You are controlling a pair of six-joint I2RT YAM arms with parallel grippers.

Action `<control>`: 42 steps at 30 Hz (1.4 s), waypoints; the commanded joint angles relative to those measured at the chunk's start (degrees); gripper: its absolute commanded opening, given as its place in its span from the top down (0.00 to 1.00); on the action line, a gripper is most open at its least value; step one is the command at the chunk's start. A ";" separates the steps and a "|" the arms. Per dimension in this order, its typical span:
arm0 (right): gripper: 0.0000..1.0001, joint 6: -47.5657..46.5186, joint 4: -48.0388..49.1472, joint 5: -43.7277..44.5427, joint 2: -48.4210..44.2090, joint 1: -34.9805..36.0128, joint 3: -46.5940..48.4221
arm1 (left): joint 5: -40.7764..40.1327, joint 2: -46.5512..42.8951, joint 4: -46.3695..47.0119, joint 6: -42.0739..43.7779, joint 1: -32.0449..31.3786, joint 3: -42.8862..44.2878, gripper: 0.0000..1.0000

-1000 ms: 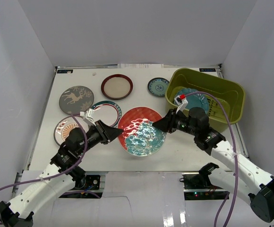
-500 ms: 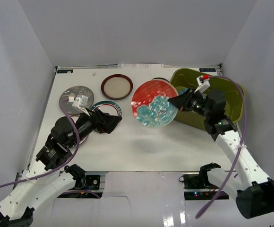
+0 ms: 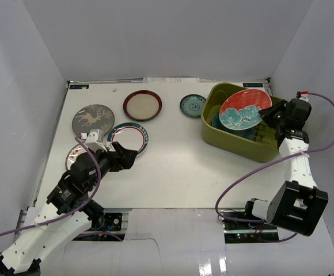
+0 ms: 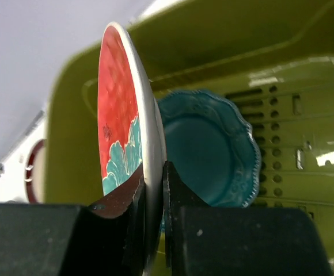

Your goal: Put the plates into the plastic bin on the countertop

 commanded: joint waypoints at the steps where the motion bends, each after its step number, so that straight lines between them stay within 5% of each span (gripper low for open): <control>1: 0.92 0.64 7.19 -2.34 0.15 -0.38 3.07 | -3.33 -0.18 -2.04 -6.41 -0.15 -1.74 0.02; 13: 0.92 -1.74 8.43 -0.84 7.72 -0.56 -2.47 | -5.08 5.44 -1.25 -14.50 -0.06 -6.84 0.02; 15: 0.84 -2.44 7.37 -1.28 7.89 -0.55 -3.26 | -5.52 5.79 0.07 -16.60 -0.06 -8.85 0.02; 20: 0.44 -4.37 5.53 4.07 4.22 -0.55 -6.68 | -6.57 7.72 3.06 -18.72 -0.06 -10.45 0.02; 22: 0.20 -4.99 4.99 7.67 2.37 -0.55 -7.22 | -7.54 10.27 4.28 -19.07 -0.06 -10.36 0.02; 25: 0.03 -6.05 3.25 9.70 -1.59 -0.38 -8.01 | -9.99 15.09 7.18 -18.90 -0.06 -10.27 0.02; 34: 0.08 -6.40 3.58 8.14 -14.50 4.45 -10.64 | -16.15 25.30 13.42 -27.06 0.12 -12.37 0.05; 42: 0.00 -7.54 8.15 1.20 -20.84 23.51 -17.23 | -20.81 33.30 19.31 -34.19 3.19 -14.40 0.08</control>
